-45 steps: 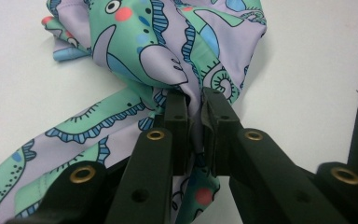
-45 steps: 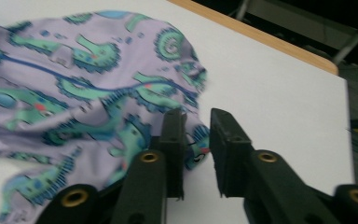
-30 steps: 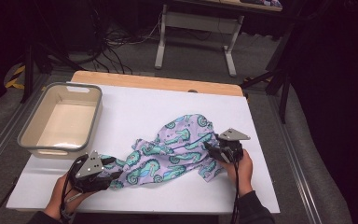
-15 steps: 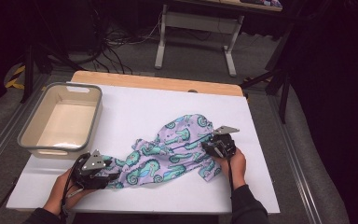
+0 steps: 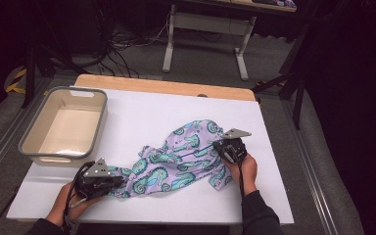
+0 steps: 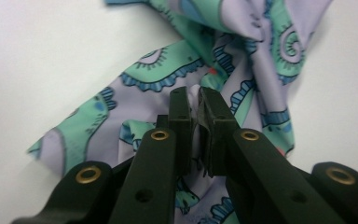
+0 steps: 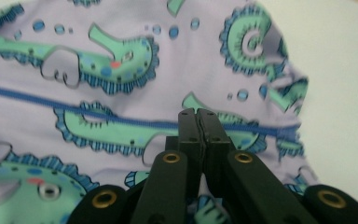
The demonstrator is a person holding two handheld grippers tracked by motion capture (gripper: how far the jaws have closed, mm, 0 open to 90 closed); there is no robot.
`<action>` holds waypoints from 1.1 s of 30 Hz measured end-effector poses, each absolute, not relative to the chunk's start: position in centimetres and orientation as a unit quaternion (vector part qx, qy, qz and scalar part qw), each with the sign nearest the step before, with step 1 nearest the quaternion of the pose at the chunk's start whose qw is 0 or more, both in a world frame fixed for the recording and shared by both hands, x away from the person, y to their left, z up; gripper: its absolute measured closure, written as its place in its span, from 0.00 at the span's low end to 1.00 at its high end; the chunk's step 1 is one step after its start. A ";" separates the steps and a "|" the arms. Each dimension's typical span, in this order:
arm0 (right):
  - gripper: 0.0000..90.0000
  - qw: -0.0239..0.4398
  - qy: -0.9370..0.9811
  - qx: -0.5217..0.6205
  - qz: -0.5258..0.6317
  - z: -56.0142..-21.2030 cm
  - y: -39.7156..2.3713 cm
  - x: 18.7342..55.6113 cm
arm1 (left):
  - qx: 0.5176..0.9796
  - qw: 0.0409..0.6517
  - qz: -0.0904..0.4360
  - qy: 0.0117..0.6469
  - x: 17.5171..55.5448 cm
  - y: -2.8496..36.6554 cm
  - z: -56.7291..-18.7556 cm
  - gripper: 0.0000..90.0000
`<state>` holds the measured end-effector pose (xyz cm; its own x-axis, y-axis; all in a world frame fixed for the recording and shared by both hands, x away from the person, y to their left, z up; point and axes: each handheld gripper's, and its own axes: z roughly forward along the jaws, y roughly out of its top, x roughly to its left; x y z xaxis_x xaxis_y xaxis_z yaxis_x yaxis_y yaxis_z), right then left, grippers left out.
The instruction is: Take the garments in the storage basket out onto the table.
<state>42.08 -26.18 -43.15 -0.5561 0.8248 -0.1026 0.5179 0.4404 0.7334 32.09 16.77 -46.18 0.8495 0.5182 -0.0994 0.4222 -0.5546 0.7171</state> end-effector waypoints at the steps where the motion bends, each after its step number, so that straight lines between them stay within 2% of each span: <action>1: 0.99 0.234 0.817 0.408 0.333 -42.9 -26.0 42.2 | 0.880 0.392 0.055 0.262 31.9 16.4 -46.2 0.94; 12: 0.99 0.268 0.821 0.393 0.317 -39.8 -24.9 44.3 | 0.890 0.401 0.037 0.215 30.5 13.3 -46.0 0.94; 25: 0.99 0.252 0.827 0.416 0.283 -40.7 -26.6 44.9 | 0.891 0.414 0.036 0.183 29.3 9.8 -45.9 0.94; 32: 0.99 0.257 0.824 0.422 0.278 -41.1 -27.6 44.3 | 0.872 0.448 0.060 0.188 29.4 10.7 -44.3 0.87; 33: 0.99 0.257 0.824 0.421 0.277 -41.2 -27.7 44.2 | 0.866 0.455 0.068 0.196 29.5 11.1 -43.9 0.82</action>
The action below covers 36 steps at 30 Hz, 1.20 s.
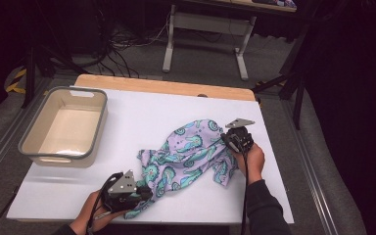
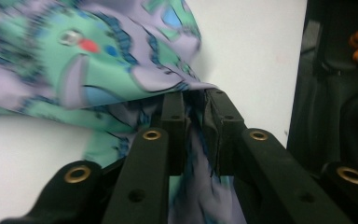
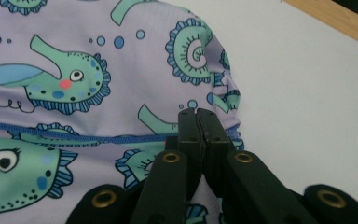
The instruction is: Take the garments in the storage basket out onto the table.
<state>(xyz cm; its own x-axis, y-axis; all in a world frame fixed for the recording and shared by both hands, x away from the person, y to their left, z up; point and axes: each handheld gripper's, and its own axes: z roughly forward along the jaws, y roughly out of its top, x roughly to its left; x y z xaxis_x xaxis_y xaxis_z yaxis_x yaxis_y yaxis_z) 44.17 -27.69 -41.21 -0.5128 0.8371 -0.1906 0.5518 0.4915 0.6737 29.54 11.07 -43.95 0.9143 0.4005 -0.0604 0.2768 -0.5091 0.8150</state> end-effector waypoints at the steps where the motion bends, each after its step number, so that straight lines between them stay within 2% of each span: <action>1: 0.99 0.260 0.824 0.424 0.271 -41.5 -27.9 43.9 | 0.855 0.469 0.082 0.207 30.0 12.0 -43.3 0.81; 3: 0.99 0.259 0.825 0.425 0.268 -41.6 -28.0 43.8 | 0.849 0.473 0.095 0.214 30.3 12.3 -43.0 0.80; 4: 0.99 0.256 0.825 0.428 0.265 -41.9 -28.3 43.7 | 0.848 0.470 0.112 0.220 30.6 12.5 -42.9 0.73; 5: 0.99 0.256 0.825 0.428 0.265 -41.9 -28.3 43.7 | 0.847 0.466 0.119 0.225 30.9 12.7 -42.8 0.73; 6: 0.99 0.247 0.831 0.425 0.258 -42.2 -28.4 43.6 | 0.845 0.463 0.127 0.238 31.8 12.9 -42.8 0.66; 7: 0.99 0.247 0.831 0.425 0.258 -42.2 -28.4 43.6 | 0.845 0.463 0.127 0.238 31.8 12.9 -42.8 0.63; 9: 0.86 0.231 0.831 0.430 0.266 -42.3 -28.5 43.6 | 0.848 0.443 0.148 0.250 33.5 12.7 -43.0 0.56; 10: 0.86 0.231 0.831 0.430 0.266 -42.3 -28.5 43.6 | 0.848 0.443 0.148 0.250 33.5 12.7 -43.0 0.55; 11: 0.81 0.233 0.831 0.429 0.266 -42.3 -28.4 43.6 | 0.849 0.439 0.157 0.249 33.8 12.6 -43.0 0.55; 14: 0.57 0.242 0.830 0.428 0.263 -42.3 -27.9 43.8 | 0.843 0.438 0.164 0.265 36.1 12.5 -42.9 0.50; 16: 0.54 0.248 0.831 0.425 0.259 -42.2 -27.5 44.2 | 0.842 0.438 0.150 0.276 37.6 12.2 -43.3 0.50; 18: 0.47 0.248 0.834 0.426 0.248 -42.1 -27.2 44.9 | 0.848 0.421 0.158 0.279 38.5 11.6 -43.7 0.48; 22: 0.40 0.224 0.840 0.440 0.225 -42.4 -27.0 46.9 | 0.849 0.407 0.144 0.304 40.3 10.9 -44.7 0.47; 27: 0.41 0.192 0.839 0.457 0.225 -43.1 -26.9 48.5 | 0.861 0.385 0.101 0.316 41.5 10.4 -46.2 0.53; 28: 0.44 0.187 0.837 0.460 0.229 -43.1 -26.9 48.7 | 0.858 0.393 0.095 0.318 41.6 10.5 -46.3 0.57; 29: 0.55 0.183 0.838 0.458 0.233 -43.0 -26.7 48.8 | 0.858 0.395 0.083 0.318 41.6 10.6 -46.3 0.65; 31: 0.62 0.184 0.841 0.454 0.229 -43.0 -26.5 48.8 | 0.857 0.398 0.075 0.319 41.5 10.7 -46.3 0.72; 32: 0.62 0.184 0.841 0.454 0.229 -43.0 -26.5 48.8 | 0.857 0.398 0.075 0.319 41.5 10.7 -46.3 0.78; 33: 0.72 0.183 0.845 0.447 0.230 -42.9 -26.3 48.8 | 0.860 0.394 0.081 0.314 41.3 10.8 -46.1 0.83; 34: 0.72 0.183 0.845 0.447 0.230 -42.9 -26.3 48.8 | 0.860 0.394 0.081 0.314 41.3 10.8 -46.1 0.86; 36: 0.82 0.188 0.847 0.442 0.229 -42.7 -26.2 48.7 | 0.863 0.389 0.089 0.311 40.9 10.8 -45.9 0.88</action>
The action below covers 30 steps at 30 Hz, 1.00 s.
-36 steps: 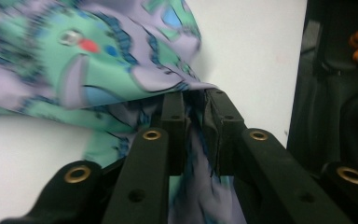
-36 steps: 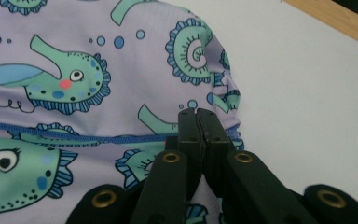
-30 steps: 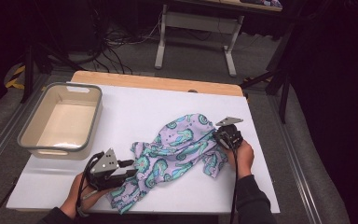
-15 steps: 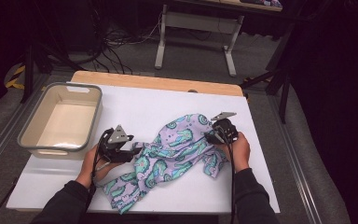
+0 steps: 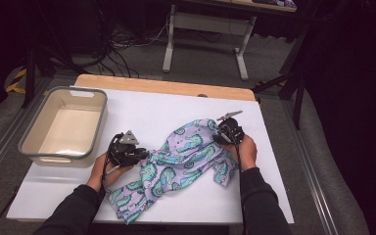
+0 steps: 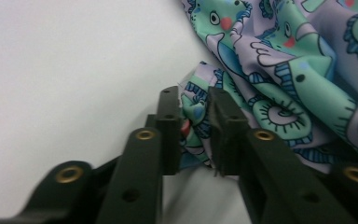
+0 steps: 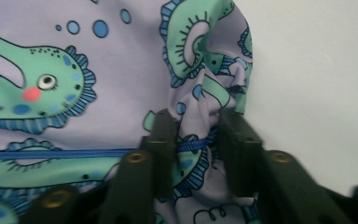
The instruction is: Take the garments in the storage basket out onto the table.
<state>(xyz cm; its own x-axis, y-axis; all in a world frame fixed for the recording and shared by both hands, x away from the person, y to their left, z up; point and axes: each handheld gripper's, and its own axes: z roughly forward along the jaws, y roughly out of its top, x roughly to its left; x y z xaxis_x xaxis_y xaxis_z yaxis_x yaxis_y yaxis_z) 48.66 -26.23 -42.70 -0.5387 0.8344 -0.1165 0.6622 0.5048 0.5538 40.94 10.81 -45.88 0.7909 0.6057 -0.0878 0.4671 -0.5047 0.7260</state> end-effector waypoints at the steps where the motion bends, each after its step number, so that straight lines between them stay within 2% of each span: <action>1: 0.88 0.195 0.848 0.438 0.227 -42.5 -26.2 48.6 | 0.863 0.388 0.097 0.308 40.6 10.9 -45.8 0.89; 5: 0.89 0.204 0.851 0.426 0.228 -42.1 -25.9 48.6 | 0.858 0.395 0.122 0.304 39.9 11.3 -45.1 0.89; 12: 0.89 0.252 0.838 0.412 0.254 -40.3 -24.7 48.8 | 0.848 0.407 0.166 0.296 38.3 12.5 -43.5 0.89; 20: 0.89 0.284 0.837 0.383 0.268 -38.2 -21.9 49.9 | 0.835 0.414 0.182 0.313 36.1 15.6 -43.2 0.89; 30: 0.89 0.304 0.834 0.369 0.275 -37.7 -19.4 51.4 | 0.833 0.408 0.189 0.321 32.6 18.6 -43.5 0.89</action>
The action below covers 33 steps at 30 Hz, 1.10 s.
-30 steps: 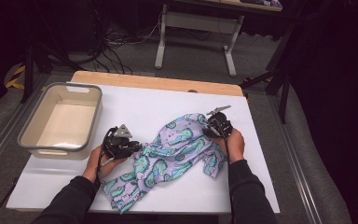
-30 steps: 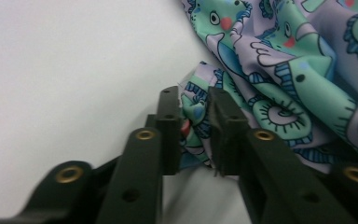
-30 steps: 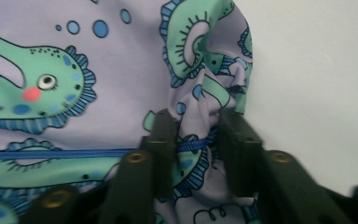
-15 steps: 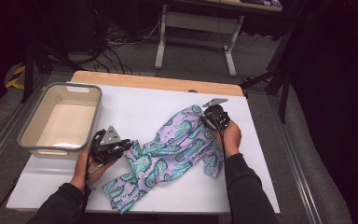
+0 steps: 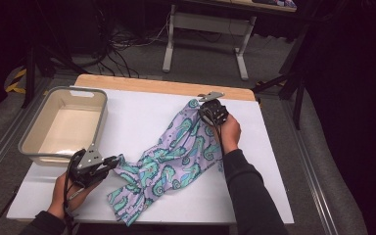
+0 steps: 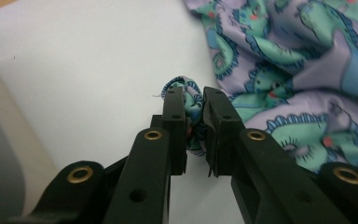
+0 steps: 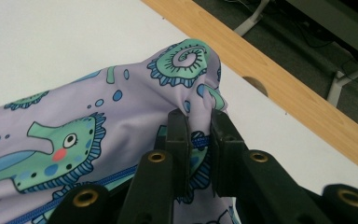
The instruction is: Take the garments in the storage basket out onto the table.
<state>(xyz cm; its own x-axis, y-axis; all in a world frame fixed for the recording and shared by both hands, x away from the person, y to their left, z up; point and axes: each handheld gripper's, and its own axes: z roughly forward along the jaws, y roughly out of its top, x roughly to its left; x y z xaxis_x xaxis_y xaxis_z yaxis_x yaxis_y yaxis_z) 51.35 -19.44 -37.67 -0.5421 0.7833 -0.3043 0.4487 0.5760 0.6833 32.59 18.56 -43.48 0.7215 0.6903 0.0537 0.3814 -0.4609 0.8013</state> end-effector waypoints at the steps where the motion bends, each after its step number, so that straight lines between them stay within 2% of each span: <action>1: 0.89 0.302 0.835 0.368 0.278 -37.6 -19.0 51.7 | 0.834 0.407 0.187 0.324 32.1 19.0 -43.6 0.89; 11: 0.88 0.294 0.831 0.376 0.284 -38.5 -17.9 53.2 | 0.844 0.392 0.180 0.320 30.3 20.1 -44.7 0.88; 15: 0.83 0.289 0.830 0.383 0.286 -38.9 -17.9 53.3 | 0.842 0.397 0.178 0.321 30.2 20.3 -44.8 0.88; 16: 0.78 0.284 0.831 0.383 0.286 -39.2 -18.0 53.2 | 0.841 0.398 0.176 0.320 30.3 20.3 -44.9 0.87; 17: 0.78 0.284 0.831 0.383 0.286 -39.2 -18.0 53.2 | 0.842 0.399 0.176 0.319 30.3 20.3 -44.9 0.87; 18: 0.72 0.289 0.825 0.388 0.292 -39.1 -18.1 52.7 | 0.842 0.397 0.177 0.318 30.3 20.3 -45.0 0.86; 20: 0.73 0.287 0.824 0.386 0.300 -39.0 -18.3 52.4 | 0.843 0.396 0.179 0.318 30.3 20.3 -45.0 0.86; 22: 0.69 0.286 0.817 0.377 0.328 -38.5 -18.9 50.6 | 0.841 0.400 0.182 0.315 30.2 20.3 -44.8 0.83; 27: 0.69 0.287 0.819 0.349 0.353 -38.3 -20.0 47.0 | 0.838 0.406 0.185 0.313 30.0 20.2 -44.4 0.79; 33: 0.64 0.248 0.824 0.333 0.386 -40.2 -22.4 40.8 | 0.836 0.421 0.188 0.299 29.6 19.6 -43.5 0.71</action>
